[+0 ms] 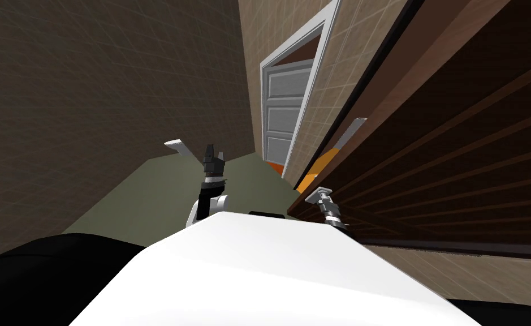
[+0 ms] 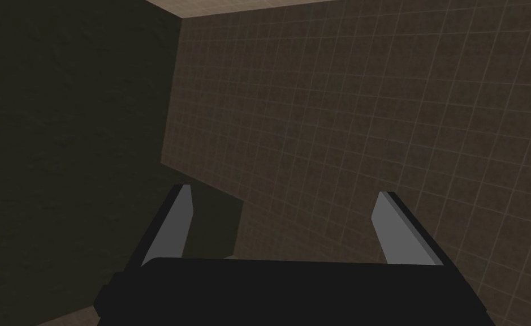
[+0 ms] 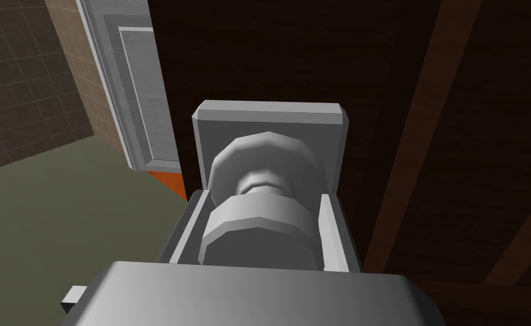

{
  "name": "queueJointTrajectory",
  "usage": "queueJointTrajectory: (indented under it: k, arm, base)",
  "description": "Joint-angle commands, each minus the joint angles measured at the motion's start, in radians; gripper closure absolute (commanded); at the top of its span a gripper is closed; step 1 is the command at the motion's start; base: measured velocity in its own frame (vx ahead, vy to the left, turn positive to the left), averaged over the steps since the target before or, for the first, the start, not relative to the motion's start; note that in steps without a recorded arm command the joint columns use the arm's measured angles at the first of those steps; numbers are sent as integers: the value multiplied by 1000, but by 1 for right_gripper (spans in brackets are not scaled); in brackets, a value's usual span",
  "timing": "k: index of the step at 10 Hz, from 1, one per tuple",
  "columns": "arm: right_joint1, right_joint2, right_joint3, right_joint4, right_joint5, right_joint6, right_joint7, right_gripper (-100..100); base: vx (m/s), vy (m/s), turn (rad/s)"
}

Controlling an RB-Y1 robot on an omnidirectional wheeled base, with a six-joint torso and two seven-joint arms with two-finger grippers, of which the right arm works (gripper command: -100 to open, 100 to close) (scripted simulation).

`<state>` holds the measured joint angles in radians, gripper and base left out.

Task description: Pull the door open

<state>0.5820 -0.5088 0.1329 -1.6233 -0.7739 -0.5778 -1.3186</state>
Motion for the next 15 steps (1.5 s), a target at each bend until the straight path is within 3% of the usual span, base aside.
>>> queueJointTrajectory:
  k: [1,2,3,13,15]
  arm:
    - [1,-14,11,0,5,-12,-16,100]
    - [3,-23,16,0,7,-17,-23,100]
    - [2,-18,13,3,5,-11,-18,100]
    - [18,-113,71,20,34,-82,-107,100]
    - [17,-114,72,23,35,-81,-108,100]
  base:
    - [-199,-29,106]
    - [-204,-37,95]
    - [-95,-14,30]
    - [-201,-30,122]
    - [-145,-46,66]
